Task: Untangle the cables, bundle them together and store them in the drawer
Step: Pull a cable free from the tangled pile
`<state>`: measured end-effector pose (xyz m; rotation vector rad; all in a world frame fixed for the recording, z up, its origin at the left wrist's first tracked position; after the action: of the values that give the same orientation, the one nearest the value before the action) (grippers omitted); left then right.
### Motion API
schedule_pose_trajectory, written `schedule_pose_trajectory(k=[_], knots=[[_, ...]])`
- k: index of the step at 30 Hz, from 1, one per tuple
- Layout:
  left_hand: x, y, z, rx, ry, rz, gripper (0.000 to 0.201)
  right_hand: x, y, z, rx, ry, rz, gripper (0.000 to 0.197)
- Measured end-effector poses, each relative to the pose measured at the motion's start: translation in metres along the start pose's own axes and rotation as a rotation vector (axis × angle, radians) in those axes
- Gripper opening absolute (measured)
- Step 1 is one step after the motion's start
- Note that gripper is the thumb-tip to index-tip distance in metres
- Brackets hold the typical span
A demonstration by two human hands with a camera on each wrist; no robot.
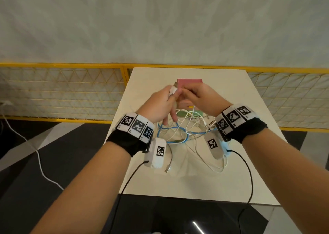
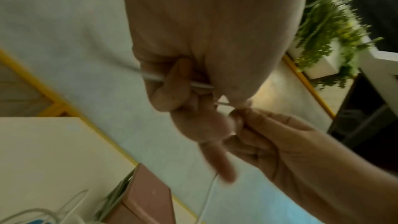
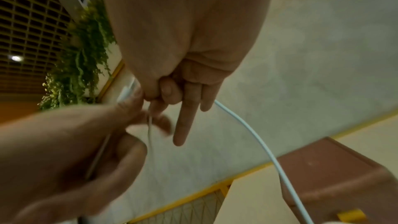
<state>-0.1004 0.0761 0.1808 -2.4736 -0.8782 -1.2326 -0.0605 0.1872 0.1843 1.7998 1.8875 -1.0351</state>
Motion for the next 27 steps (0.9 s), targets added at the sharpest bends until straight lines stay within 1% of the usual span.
schedule_pose_trajectory(k=[2,3,4,6,9,11,13,14,15,16,17,18,19,20,21,22,24,26,27], knots=[[-0.002,-0.003,0.002,-0.005,0.087,0.004,0.032,-0.004,0.0,-0.008,0.002,0.02,-0.03,0.024],[0.0,-0.006,-0.004,0.03,0.086,0.019,0.032,-0.001,0.002,-0.01,-0.002,0.002,-0.023,0.025],[0.003,-0.007,-0.013,0.092,0.076,0.038,0.031,0.003,0.004,-0.009,-0.004,-0.032,0.001,0.025],[0.012,-0.01,-0.036,0.273,0.111,0.09,0.027,0.015,0.01,-0.004,0.002,-0.109,0.061,0.027],[0.016,-0.007,-0.066,0.519,0.32,0.116,0.025,0.034,0.017,0.005,0.008,-0.148,0.143,0.031],[0.011,-0.002,-0.074,0.595,0.352,0.093,0.025,0.04,0.017,0.008,-0.011,-0.152,0.152,0.033],[0.006,-0.001,-0.073,0.58,0.228,0.076,0.021,0.046,0.016,0.01,-0.037,-0.123,0.162,0.033],[0.005,-0.002,-0.068,0.532,0.138,0.079,0.029,0.046,0.015,0.01,-0.061,-0.102,0.166,0.033],[0.006,-0.005,-0.059,0.445,0.047,0.088,0.038,0.043,0.014,0.01,-0.086,-0.072,0.162,0.033],[0.009,-0.008,-0.046,0.332,-0.04,0.094,0.039,0.038,0.013,0.009,-0.101,-0.036,0.142,0.032],[0.012,-0.01,-0.031,0.207,-0.117,0.09,0.034,0.029,0.01,0.007,-0.104,-0.019,0.109,0.031],[0.013,-0.012,-0.016,0.087,-0.16,0.071,0.026,0.019,0.008,0.004,-0.099,-0.02,0.073,0.03],[0.013,-0.012,-0.006,0.006,-0.159,0.05,0.026,0.011,0.006,0.001,-0.089,-0.025,0.043,0.029],[0.014,-0.011,-0.001,-0.032,-0.13,0.042,0.029,0.004,0.005,-0.004,-0.075,-0.031,0.015,0.028],[0.014,-0.012,-0.001,-0.022,-0.104,0.051,0.03,0.0,0.005,-0.007,-0.061,-0.045,-0.003,0.027],[0.017,-0.012,-0.007,0.026,-0.091,0.069,0.03,0.002,0.007,-0.009,-0.044,-0.066,-0.003,0.027],[0.022,-0.013,-0.029,0.206,-0.055,0.118,0.032,0.016,0.014,-0.007,-0.027,-0.076,0.043,0.028],[0.022,-0.011,-0.055,0.413,0.087,0.133,0.033,0.042,0.023,0.001,-0.026,-0.014,0.118,0.032],[0.019,-0.01,-0.063,0.476,0.136,0.126,0.032,0.054,0.028,0.005,-0.03,-0.004,0.148,0.033]])
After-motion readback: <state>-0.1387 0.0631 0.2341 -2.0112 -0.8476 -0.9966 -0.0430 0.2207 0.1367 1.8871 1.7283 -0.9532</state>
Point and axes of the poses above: each hand's wrist, its own y-axis away from the middle knuckle, its own z-axis out of the palm, x = y × z, the point moved 7 cm from there along -y, towards the middle knuckle, and after that the axes turned 3 degrees about -z, right-handed, at the moved point
